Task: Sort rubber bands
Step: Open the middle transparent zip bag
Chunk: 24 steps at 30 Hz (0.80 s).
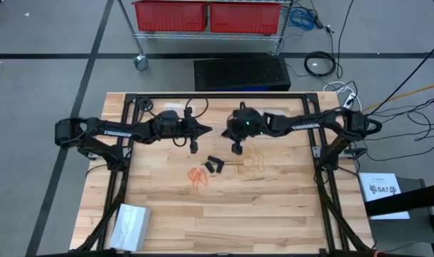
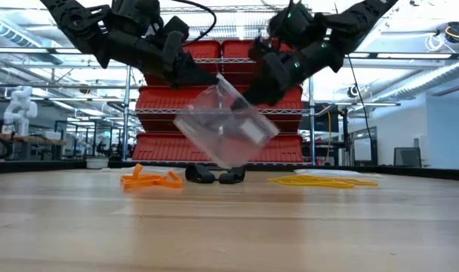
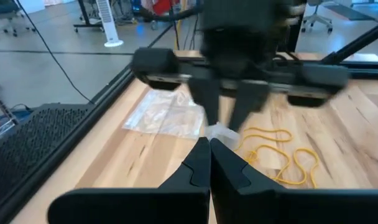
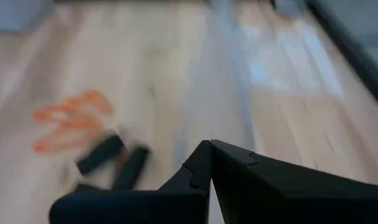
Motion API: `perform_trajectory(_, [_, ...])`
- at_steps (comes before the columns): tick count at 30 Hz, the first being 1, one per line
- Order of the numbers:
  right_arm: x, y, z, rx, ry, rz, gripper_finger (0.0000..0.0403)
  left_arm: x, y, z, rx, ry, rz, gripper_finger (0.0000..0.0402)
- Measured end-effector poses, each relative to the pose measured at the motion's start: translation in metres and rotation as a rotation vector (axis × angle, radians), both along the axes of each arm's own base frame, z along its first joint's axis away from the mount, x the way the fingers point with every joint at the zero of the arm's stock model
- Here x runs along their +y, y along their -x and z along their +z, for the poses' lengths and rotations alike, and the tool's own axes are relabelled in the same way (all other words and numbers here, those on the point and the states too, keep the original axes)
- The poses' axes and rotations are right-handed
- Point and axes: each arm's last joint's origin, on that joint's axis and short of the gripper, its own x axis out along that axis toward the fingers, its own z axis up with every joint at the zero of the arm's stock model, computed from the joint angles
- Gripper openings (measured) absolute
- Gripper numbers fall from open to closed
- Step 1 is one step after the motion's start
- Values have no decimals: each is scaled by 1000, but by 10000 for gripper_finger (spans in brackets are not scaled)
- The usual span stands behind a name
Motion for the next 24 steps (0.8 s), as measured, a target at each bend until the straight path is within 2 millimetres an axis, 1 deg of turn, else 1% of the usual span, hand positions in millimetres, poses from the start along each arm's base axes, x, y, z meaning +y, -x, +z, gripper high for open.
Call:
perform_trajectory(2, [4, -3, 3, -51, 9, 7, 0, -2, -2, -2, 10, 1, 1, 0])
perform_trajectory(4, [2, -4, 5, -62, -6, -40, 1, -4, -4, -6, 17, -1, 7, 0])
perform_trajectory(7, [1, -5, 8, -79, -23, -56, 17, -7, -8, -8, 11, 1, 18, 0])
perform_trajectory(10, [2, -7, 5, -69, -54, -60, 49, -7, -9, -7, -15, 8, 22, 0])
perform_trajectory(13, [1, -9, -4, -40, -69, -67, 91, -7, -10, -4, -46, 2, 23, 0])
perform_trajectory(15, [1, -8, -5, -29, -71, -69, 117, -7, -10, -3, -58, -1, 24, 0])
perform_trajectory(17, [1, -5, -2, -15, -69, -69, 131, -7, -10, -3, -60, -1, 24, 0])
perform_trajectory(19, [0, -1, 7, -28, -64, -72, 130, -7, -10, -2, -62, 2, 24, 0])
perform_trajectory(21, [-1, 1, 13, -54, -54, -72, 111, -7, -10, -2, -68, 21, 28, 0])
perform_trajectory(23, [-2, 0, 12, -54, -45, -67, 72, -7, -10, -2, -67, 25, 28, 0])
perform_trajectory(24, [-2, -1, 9, -44, -45, -66, 48, -8, -10, -2, -67, 24, 26, 0])
